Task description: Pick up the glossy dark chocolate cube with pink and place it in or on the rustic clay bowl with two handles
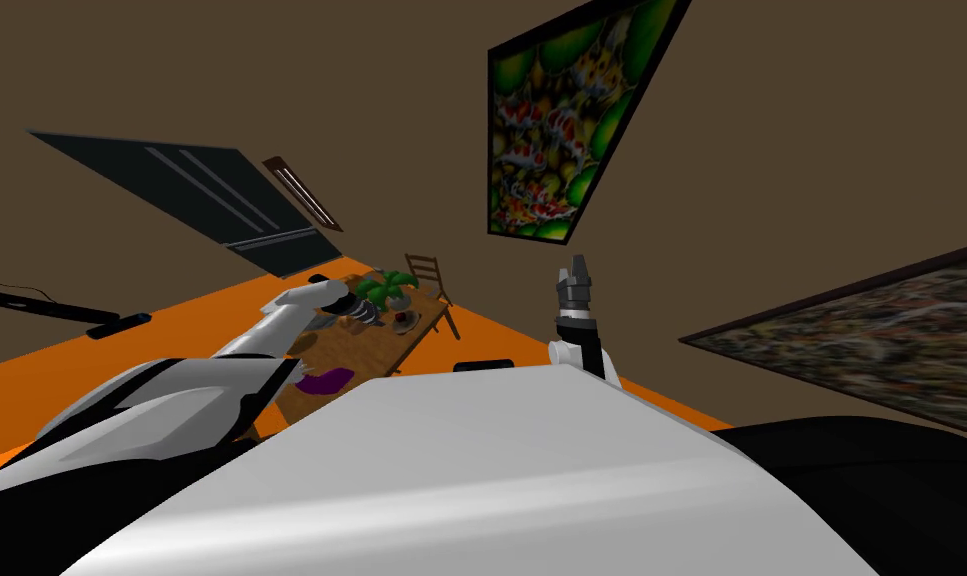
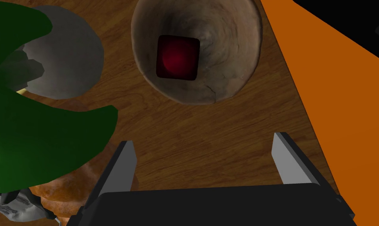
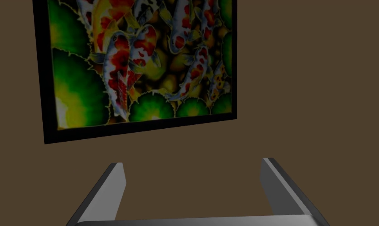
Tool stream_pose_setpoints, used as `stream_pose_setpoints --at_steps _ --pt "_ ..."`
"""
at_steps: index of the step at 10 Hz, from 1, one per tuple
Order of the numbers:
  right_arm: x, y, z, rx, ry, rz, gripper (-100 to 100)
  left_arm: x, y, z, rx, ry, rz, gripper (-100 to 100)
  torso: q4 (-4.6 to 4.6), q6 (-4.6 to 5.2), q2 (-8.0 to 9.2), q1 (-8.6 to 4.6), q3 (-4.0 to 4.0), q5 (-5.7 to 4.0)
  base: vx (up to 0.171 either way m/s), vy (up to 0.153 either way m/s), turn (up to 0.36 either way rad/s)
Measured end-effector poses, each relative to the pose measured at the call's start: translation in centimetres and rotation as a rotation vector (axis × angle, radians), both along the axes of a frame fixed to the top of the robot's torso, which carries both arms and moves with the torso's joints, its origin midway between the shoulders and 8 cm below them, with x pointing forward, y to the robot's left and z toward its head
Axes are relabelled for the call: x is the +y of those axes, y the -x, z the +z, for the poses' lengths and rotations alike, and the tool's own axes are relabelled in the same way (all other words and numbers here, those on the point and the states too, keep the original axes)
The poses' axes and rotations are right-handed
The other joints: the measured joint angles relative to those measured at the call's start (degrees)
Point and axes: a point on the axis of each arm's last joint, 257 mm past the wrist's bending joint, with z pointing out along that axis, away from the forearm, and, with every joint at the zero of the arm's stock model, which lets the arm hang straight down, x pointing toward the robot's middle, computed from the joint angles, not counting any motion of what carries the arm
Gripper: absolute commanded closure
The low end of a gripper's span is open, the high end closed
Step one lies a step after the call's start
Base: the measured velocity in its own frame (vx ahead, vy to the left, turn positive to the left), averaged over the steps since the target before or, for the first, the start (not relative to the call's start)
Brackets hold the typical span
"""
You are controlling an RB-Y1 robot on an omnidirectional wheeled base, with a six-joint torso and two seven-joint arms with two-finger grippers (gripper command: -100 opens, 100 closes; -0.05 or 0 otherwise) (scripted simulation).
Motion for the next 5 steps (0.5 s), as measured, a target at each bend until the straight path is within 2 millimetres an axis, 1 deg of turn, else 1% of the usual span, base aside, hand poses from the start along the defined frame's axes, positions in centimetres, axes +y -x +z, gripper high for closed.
stream_pose_setpoints --at_steps 5 --pt "0.00 0.00 0.00 0.000 0.000 0.000 0 -0.01 -0.01 -0.01 0.000 0.000 0.000 0 -0.01 -0.01 -0.03 0.21 -0.02 0.06 0.000 0.000 0.000"
